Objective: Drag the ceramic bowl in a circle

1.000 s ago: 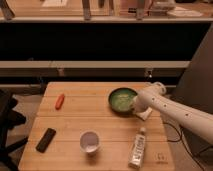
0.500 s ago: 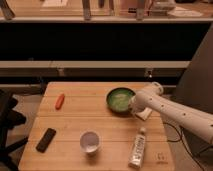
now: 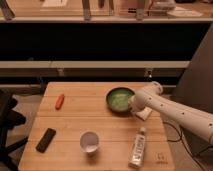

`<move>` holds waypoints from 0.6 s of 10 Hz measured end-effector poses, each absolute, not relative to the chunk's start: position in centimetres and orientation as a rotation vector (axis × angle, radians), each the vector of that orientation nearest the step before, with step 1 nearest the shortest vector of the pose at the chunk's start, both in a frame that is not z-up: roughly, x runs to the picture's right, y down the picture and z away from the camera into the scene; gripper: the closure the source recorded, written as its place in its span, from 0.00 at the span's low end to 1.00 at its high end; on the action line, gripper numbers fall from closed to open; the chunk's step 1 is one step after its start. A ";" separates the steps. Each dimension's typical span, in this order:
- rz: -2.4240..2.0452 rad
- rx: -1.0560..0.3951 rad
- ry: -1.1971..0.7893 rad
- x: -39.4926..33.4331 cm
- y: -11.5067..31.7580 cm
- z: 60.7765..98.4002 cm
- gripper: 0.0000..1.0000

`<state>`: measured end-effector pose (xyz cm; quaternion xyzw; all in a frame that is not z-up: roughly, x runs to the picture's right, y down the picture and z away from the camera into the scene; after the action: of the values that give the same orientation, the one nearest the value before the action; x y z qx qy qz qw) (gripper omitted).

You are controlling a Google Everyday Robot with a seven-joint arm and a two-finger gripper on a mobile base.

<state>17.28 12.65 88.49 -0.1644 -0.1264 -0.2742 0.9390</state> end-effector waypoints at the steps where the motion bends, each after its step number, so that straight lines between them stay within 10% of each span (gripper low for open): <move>1: -0.559 -0.336 -0.260 17.1 12.6 88.5 1.00; 6: -0.585 -0.327 -0.267 16.0 12.3 88.8 1.00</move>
<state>15.97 12.28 88.85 -0.1602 -0.1308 -0.2861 0.9356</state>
